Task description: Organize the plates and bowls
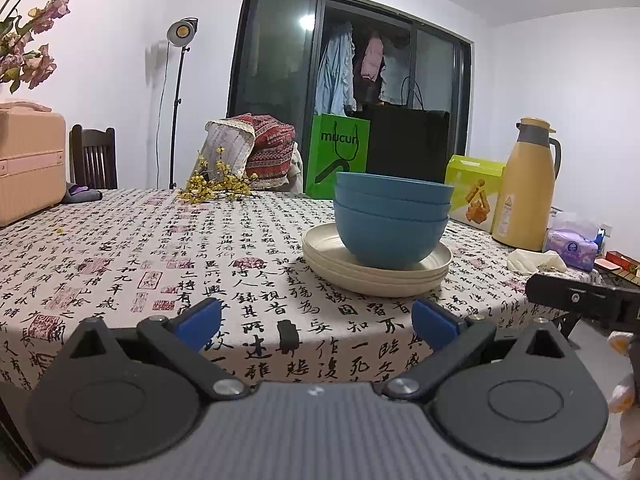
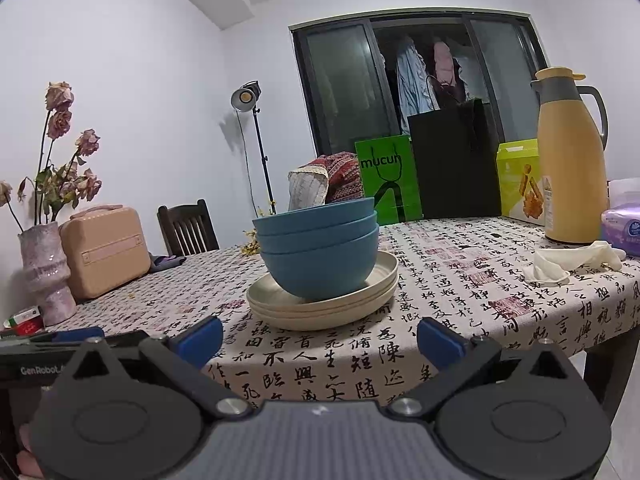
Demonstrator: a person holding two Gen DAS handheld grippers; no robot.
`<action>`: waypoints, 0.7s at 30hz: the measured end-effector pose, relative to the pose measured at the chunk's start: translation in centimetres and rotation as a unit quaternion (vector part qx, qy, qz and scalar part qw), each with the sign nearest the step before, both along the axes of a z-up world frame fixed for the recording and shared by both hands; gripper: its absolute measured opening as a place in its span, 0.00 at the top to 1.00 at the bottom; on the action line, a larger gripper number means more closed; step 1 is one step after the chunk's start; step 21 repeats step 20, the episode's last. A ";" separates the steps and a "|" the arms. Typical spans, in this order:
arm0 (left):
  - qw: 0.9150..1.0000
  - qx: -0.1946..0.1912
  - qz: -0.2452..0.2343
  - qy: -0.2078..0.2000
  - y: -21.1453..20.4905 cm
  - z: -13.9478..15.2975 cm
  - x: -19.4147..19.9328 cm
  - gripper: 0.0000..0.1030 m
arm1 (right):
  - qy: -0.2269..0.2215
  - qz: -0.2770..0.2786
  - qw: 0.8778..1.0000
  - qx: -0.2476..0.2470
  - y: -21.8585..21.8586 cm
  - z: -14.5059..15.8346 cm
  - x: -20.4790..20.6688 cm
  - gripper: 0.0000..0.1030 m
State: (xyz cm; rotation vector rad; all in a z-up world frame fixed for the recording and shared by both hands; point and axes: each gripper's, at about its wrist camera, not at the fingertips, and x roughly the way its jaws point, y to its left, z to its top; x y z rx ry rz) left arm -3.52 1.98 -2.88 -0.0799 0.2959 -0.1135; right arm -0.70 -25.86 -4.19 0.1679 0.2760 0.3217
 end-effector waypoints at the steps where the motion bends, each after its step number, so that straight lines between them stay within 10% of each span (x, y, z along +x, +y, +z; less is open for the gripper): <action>1: 1.000 -0.001 -0.002 -0.002 0.0 0.0 0.0 0.00 | 0.000 0.000 1.000 0.000 0.0 0.0 0.1 0.00; 21: 1.000 0.001 0.013 -0.006 0.2 -0.1 0.3 0.00 | 0.006 0.003 1.000 -0.001 -0.2 -0.5 0.7 0.00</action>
